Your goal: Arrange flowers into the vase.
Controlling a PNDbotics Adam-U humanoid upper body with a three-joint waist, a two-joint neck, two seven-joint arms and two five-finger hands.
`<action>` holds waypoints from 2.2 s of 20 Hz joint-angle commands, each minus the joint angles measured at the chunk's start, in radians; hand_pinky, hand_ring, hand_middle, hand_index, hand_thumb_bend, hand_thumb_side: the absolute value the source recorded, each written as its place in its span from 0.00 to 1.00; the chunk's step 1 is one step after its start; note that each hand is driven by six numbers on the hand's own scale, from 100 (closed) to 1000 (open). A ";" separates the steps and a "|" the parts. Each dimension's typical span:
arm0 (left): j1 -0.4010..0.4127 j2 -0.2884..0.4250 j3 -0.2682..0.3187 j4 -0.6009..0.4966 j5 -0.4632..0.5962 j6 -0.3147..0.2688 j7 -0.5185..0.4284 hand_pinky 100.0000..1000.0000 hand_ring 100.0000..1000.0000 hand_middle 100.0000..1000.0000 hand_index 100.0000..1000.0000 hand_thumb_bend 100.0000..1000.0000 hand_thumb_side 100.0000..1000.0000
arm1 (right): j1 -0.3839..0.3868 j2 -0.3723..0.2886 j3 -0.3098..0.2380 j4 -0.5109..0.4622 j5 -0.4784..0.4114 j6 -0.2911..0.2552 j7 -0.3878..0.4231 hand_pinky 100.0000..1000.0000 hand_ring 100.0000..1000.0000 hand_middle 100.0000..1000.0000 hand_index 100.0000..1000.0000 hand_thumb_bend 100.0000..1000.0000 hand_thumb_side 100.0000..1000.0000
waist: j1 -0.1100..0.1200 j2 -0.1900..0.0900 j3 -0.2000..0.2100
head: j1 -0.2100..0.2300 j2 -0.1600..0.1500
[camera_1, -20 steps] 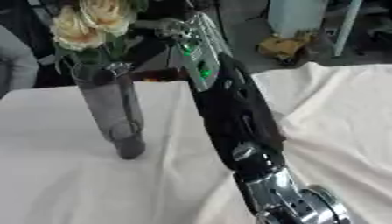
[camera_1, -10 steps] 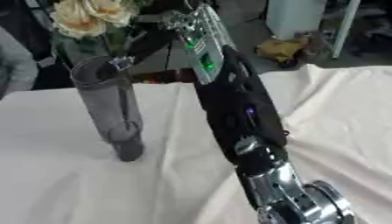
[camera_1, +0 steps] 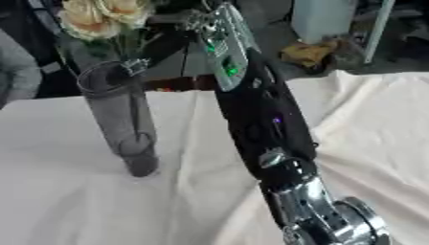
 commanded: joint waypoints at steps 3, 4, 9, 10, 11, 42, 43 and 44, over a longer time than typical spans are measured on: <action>-0.011 0.016 0.000 -0.015 0.004 0.001 -0.004 0.69 0.86 0.85 0.97 0.00 1.00 | -0.045 -0.007 -0.004 -0.007 -0.064 -0.018 0.016 0.90 0.97 0.86 0.99 1.00 0.57 | -0.002 -0.017 0.001 | 0.001 -0.014; -0.011 0.016 0.000 -0.015 0.004 0.001 -0.004 0.69 0.86 0.85 0.97 0.00 1.00 | -0.047 -0.009 0.001 -0.004 -0.078 -0.019 0.016 0.89 0.97 0.86 1.00 1.00 0.56 | -0.003 -0.017 0.001 | 0.000 -0.015; -0.012 0.016 0.000 -0.015 0.005 0.001 -0.004 0.69 0.86 0.85 0.97 0.00 1.00 | -0.055 -0.011 0.018 0.017 -0.103 -0.026 0.016 0.89 0.96 0.78 0.42 1.00 0.57 | -0.006 -0.016 0.001 | -0.001 -0.016; -0.012 0.016 0.000 -0.015 0.005 0.001 -0.004 0.69 0.86 0.85 0.97 0.00 1.00 | -0.056 -0.010 0.018 0.020 -0.104 -0.027 0.016 0.89 0.96 0.77 0.46 1.00 0.57 | -0.007 -0.016 0.001 | -0.001 -0.017; -0.012 0.017 0.000 -0.015 0.005 0.001 -0.004 0.69 0.86 0.85 0.97 0.00 1.00 | -0.057 -0.010 0.018 0.022 -0.106 -0.029 0.016 0.89 0.96 0.77 0.46 1.00 0.57 | -0.007 -0.016 0.002 | -0.001 -0.017; -0.008 0.016 -0.001 -0.015 0.006 0.004 -0.007 0.69 0.86 0.85 0.97 0.00 1.00 | -0.052 -0.021 0.009 0.000 -0.096 -0.029 0.016 0.88 0.95 0.81 0.96 1.00 0.57 | -0.003 -0.021 0.000 | -0.002 -0.016; -0.008 0.017 -0.001 -0.015 0.006 0.004 -0.007 0.69 0.86 0.85 0.97 0.00 1.00 | -0.051 -0.025 0.008 -0.002 -0.095 -0.026 0.016 0.88 0.95 0.81 0.96 1.00 0.57 | -0.003 -0.023 -0.001 | -0.002 -0.016; -0.007 0.017 -0.001 -0.015 0.006 0.004 -0.006 0.69 0.86 0.85 0.97 0.00 1.00 | -0.050 -0.031 0.006 -0.005 -0.091 -0.023 0.016 0.88 0.95 0.81 0.96 1.00 0.57 | -0.002 -0.024 -0.002 | -0.001 -0.015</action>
